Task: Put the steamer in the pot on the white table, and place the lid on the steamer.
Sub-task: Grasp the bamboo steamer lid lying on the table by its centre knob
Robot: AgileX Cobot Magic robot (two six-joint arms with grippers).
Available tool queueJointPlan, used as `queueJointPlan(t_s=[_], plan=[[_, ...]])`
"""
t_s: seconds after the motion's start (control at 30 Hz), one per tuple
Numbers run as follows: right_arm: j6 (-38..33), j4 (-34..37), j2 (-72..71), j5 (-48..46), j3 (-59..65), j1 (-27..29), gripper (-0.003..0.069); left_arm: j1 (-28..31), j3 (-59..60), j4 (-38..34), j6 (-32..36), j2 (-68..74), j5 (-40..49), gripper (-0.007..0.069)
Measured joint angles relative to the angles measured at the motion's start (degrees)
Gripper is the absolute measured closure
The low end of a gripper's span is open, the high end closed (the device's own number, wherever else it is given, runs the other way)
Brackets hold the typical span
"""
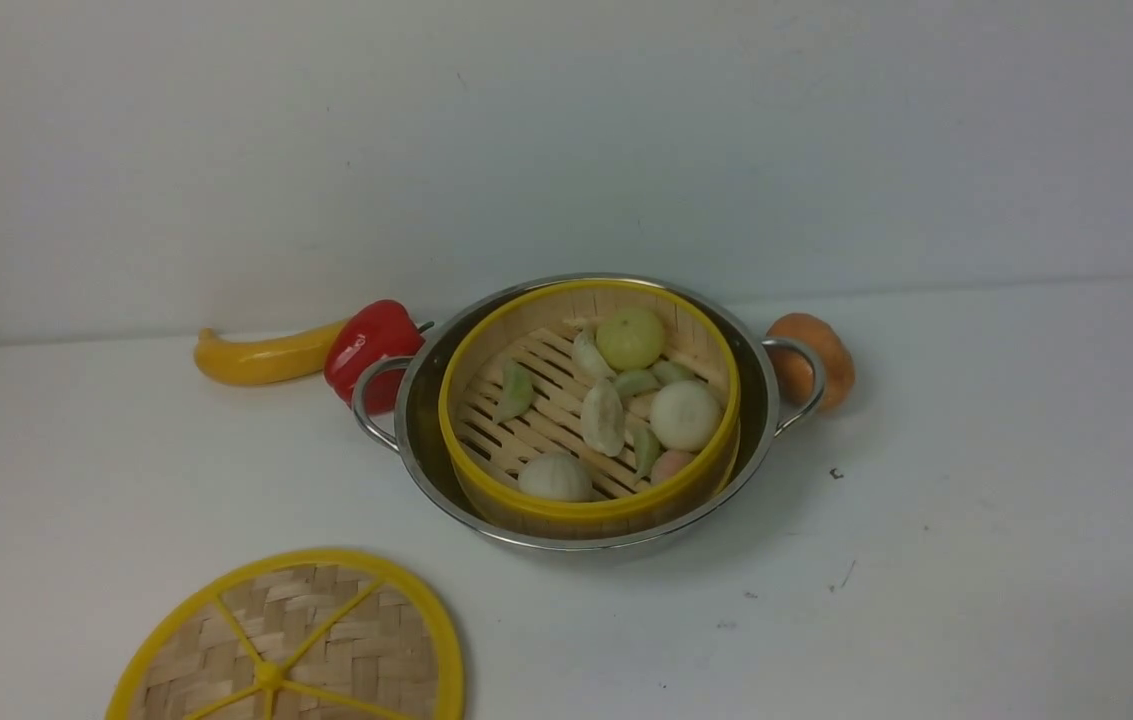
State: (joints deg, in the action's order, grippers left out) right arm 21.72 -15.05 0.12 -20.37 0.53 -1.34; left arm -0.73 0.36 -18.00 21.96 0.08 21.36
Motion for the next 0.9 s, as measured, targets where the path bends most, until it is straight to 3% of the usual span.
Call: queueJointPlan(t_s=[0.27,0.57,0.9], plan=[[0.00,0.00,-0.06,0.00,0.00,0.00,0.0410,0.00,0.00,2.00,2.41,0.00,-0.48,0.0384],[0.00,0.00,-0.06,0.00,0.00,0.00,0.0410,0.00,0.00,4.42,5.49,0.00,-6.91,0.0384],[0.00,0.00,-0.06,0.00,0.00,0.00,0.0410,0.00,0.00,-13.01,0.62,-0.09,-12.01,0.0384]])
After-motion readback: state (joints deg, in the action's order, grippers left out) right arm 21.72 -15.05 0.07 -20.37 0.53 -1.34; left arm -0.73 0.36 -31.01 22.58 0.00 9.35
